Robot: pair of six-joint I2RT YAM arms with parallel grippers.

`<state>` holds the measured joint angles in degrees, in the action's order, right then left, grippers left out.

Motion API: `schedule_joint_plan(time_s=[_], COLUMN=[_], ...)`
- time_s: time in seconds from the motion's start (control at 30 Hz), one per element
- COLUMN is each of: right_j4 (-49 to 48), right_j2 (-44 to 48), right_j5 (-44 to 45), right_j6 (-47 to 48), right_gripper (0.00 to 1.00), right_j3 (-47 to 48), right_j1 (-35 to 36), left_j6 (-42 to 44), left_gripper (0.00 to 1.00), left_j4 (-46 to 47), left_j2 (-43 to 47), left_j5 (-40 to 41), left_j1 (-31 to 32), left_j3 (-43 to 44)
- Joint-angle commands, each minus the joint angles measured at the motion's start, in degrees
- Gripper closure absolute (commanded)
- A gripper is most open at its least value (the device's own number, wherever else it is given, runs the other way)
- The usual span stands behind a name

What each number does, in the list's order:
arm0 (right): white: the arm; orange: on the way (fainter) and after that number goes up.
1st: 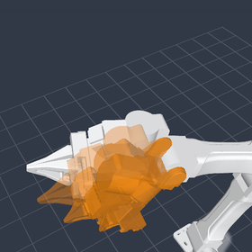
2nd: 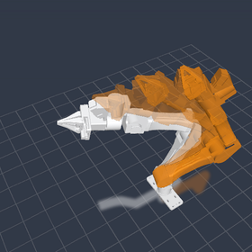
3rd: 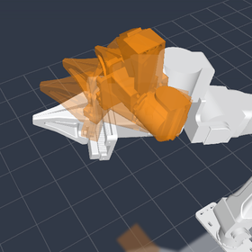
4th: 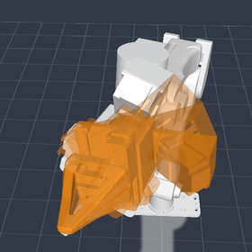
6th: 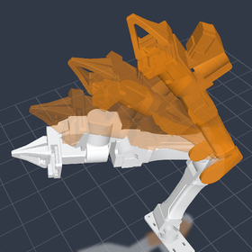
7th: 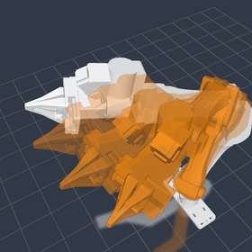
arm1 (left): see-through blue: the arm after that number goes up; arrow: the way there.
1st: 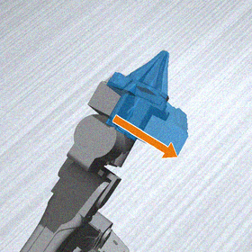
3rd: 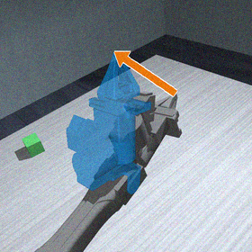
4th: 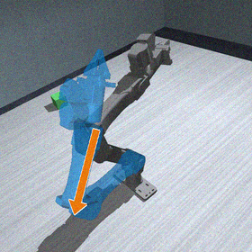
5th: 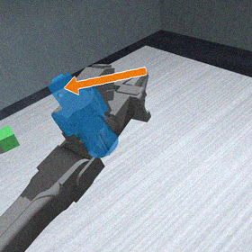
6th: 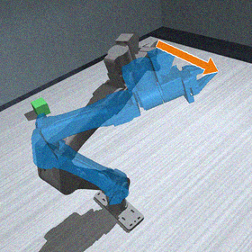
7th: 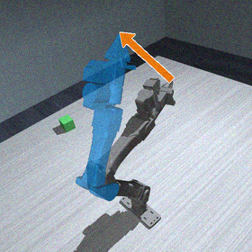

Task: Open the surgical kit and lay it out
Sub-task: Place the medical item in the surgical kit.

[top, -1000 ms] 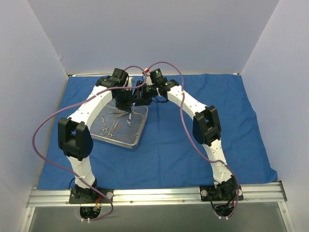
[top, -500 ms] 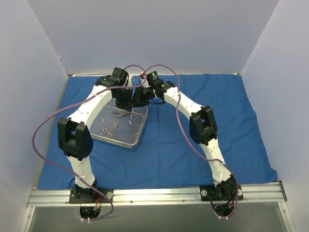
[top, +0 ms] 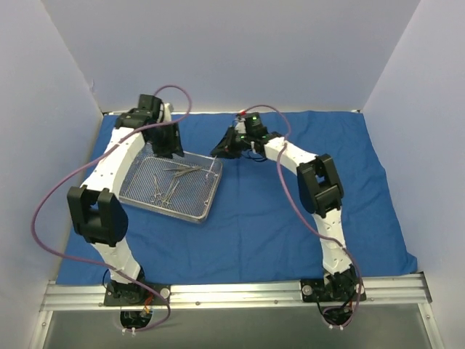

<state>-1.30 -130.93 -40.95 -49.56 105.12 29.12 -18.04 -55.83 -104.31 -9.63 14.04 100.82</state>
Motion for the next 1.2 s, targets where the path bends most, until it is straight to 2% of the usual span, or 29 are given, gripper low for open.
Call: schedule_joint_plan(time_s=[0.0, 0.1, 0.23, 0.3, 0.4, 0.53, 0.57, 0.8, 0.9, 1.17], right_j4=[-23.25, -27.78, -26.40, -15.63, -4.90, 0.42, -5.76, -19.69, -23.11, -40.09], right_j2=[8.76, 9.56, 10.61, 11.05, 12.19, 12.11, 12.80, 15.27, 12.64, 3.94], right_j5=[1.04, 2.62, 6.05, 9.03, 16.06, 18.01, 16.79, 20.64, 19.69, 10.28], right_j6=[-9.32, -11.60, -13.72, -13.37, -14.77, -18.55, -19.77, -21.29, -16.03, -10.65], right_gripper=[1.00, 1.00, 1.00, 1.00, 1.00, 1.00, 1.00, 1.00, 1.00, 1.00], right_j3=[-7.90, -10.37, -9.59, -7.14, -4.40, -1.59, -2.63, -16.52, -17.14, -18.02], right_j1=[-7.14, -12.94, -19.44, -22.96, -27.01, -30.60, -31.14, -33.78, -34.66, -38.88], left_j6=[-0.94, -0.94, -0.68, -0.33, 0.55, 0.64, 0.73, 0.11, 0.29, 0.99], left_gripper=[0.48, 0.47, 0.48, 0.48, 0.47, 0.47, 0.47, 0.47, 0.47, 0.47], left_j4=[3.62, 4.59, 4.42, 4.24, 3.45, 3.45, 3.89, 5.03, 5.03, 4.07], left_j2=[6.31, 7.45, 6.84, 6.84, 6.14, 5.26, 4.91, 3.50, 3.24, 2.80], left_j5=[-2.58, -3.55, -5.05, -4.96, -4.79, -5.40, -6.27, -9.62, -9.88, -9.89], left_j1=[-3.75, -4.90, -5.25, -5.34, -5.43, -5.96, -6.31, -7.63, -7.98, -8.33], left_j3=[-2.37, -4.75, -5.19, -4.75, -3.88, -3.52, -3.69, -4.49, -4.23, -3.78])
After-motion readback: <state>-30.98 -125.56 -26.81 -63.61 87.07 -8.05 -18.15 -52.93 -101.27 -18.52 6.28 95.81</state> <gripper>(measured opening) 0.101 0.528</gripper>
